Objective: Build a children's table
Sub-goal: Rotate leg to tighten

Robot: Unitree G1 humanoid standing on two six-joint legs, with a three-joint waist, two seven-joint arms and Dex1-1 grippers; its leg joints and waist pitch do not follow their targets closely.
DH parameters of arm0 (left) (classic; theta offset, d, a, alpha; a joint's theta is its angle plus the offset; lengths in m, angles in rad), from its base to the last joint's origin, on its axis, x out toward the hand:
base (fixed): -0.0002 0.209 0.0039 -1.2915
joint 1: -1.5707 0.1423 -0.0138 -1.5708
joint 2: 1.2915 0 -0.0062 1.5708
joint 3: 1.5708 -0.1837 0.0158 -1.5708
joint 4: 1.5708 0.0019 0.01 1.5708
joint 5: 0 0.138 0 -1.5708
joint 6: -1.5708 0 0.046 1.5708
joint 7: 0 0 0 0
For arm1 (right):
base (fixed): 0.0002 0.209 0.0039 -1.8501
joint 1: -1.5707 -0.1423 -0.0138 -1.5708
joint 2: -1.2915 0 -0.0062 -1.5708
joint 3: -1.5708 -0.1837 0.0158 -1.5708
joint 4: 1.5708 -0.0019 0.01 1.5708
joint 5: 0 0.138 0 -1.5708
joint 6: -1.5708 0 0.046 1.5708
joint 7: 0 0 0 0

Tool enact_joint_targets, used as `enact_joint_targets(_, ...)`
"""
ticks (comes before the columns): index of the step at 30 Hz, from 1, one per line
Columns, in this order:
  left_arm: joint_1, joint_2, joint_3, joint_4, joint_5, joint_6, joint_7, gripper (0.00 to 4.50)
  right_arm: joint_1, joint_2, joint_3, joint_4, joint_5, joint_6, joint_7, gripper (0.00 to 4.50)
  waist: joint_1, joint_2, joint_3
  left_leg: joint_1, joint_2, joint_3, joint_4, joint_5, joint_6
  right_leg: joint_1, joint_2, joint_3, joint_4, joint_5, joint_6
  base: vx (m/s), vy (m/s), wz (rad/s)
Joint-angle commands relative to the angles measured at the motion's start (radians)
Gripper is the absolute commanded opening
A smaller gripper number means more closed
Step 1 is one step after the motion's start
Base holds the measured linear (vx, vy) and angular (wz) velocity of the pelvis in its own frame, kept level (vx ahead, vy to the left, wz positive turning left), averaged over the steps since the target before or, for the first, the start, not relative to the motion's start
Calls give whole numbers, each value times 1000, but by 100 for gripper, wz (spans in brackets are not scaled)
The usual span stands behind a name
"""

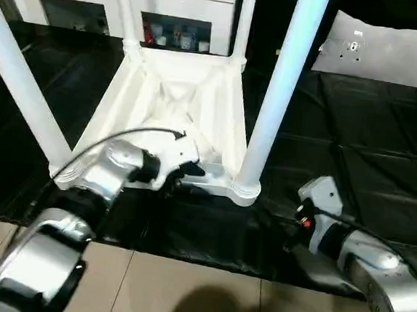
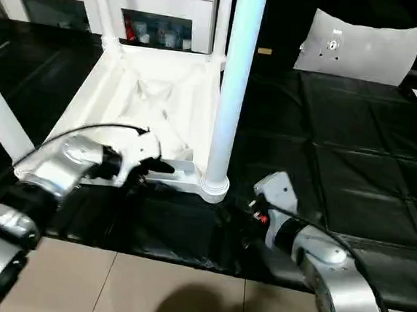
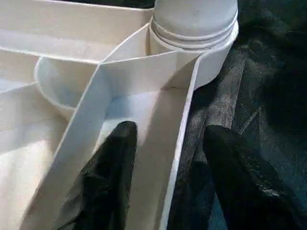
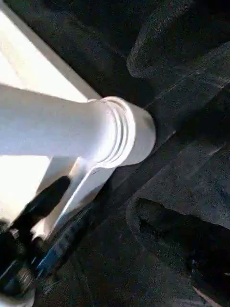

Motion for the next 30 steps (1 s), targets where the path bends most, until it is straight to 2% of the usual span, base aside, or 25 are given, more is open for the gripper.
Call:
enact_joint_targets(1,-27,-2,2,25,8,-21,2,229,1,-10,2,-17,9,7,6,450,0,-8,-57,-1,132,-59,-82,3,99,66,-162,105,-81,-207,-25,0,0,0)
enact_joint_targets(3,-36,-8,5,46,9,-31,0,199,1,-9,2,-18,11,7,6,450,0,-7,-56,-2,130,-58,-81,8,101,65,-161,106,-80,-197,-36,0,0,0)
enact_joint_targets(4,-40,-10,7,54,7,-32,-4,199,1,-8,2,-18,10,7,5,450,0,-8,-56,-3,130,-57,-81,6,101,66,-162,106,-80,-199,-38,0,0,0)
enact_joint_targets(5,-49,-16,11,75,8,-43,-5,197,1,-8,2,-20,11,7,6,450,1,-4,-55,-2,130,-57,-82,2,98,66,-163,106,-82,-205,-43,0,0,0)
enact_joint_targets(7,-71,-30,23,132,10,-75,-9,171,3,-9,3,-24,10,8,2,450,1,-8,-54,-2,125,-54,-81,-10,99,67,-160,103,-89,-234,-30,0,0,0)
enact_joint_targets(9,-82,-34,18,163,23,-102,-14,155,5,-10,3,-30,14,12,2,450,1,-9,-53,-1,129,-57,-84,-15,95,66,-161,104,-90,-247,-22,0,0,0)
enact_joint_targets(10,-83,-34,16,167,25,-105,-14,149,5,-11,4,-31,15,13,2,450,1,-2,-53,0,129,-58,-83,-15,95,66,-161,103,-91,-246,-22,0,0,0)
enact_joint_targets(11,-84,-35,15,170,28,-109,-14,142,5,-11,4,-33,16,14,2,450,0,-7,-53,0,130,-57,-85,-20,93,66,-161,104,-91,-246,-18,0,0,0)
enact_joint_targets(19,-106,-40,15,226,42,-137,-39,59,14,-14,3,-43,20,16,3,450,0,-6,-50,1,129,-57,-87,-39,82,65,-162,103,-97,-279,-16,0,0,0)
enact_joint_targets(22,-109,-35,9,233,48,-142,-73,48,13,-18,6,-41,23,15,7,450,0,-6,-50,1,131,-58,-89,-40,79,65,-163,105,-97,-278,-17,0,0,0)
enact_joint_targets(23,-107,-33,8,231,48,-143,-85,48,11,-18,7,-40,24,15,8,450,0,-7,-51,0,130,-58,-88,-36,79,66,-164,106,-96,-272,-18,0,0,0)
enact_joint_targets(25,-107,-33,9,233,48,-146,-90,21,9,-18,7,-39,25,14,8,450,-1,-6,-52,-2,130,-57,-87,-26,82,68,-164,105,-93,-255,-22,0,0,0)
enact_joint_targets(27,-106,-33,15,233,43,-148,-110,18,1,-19,6,-31,26,9,13,450,-1,-11,-56,-2,135,-60,-88,2,96,68,-165,106,-83,-200,-35,0,0,0)
enact_joint_targets(30,-95,-25,21,217,31,-148,-147,6,-21,-23,6,-9,32,-16,39,450,-5,-9,-59,-6,139,-60,-85,39,115,69,-171,108,-68,-107,-68,0,0,0)
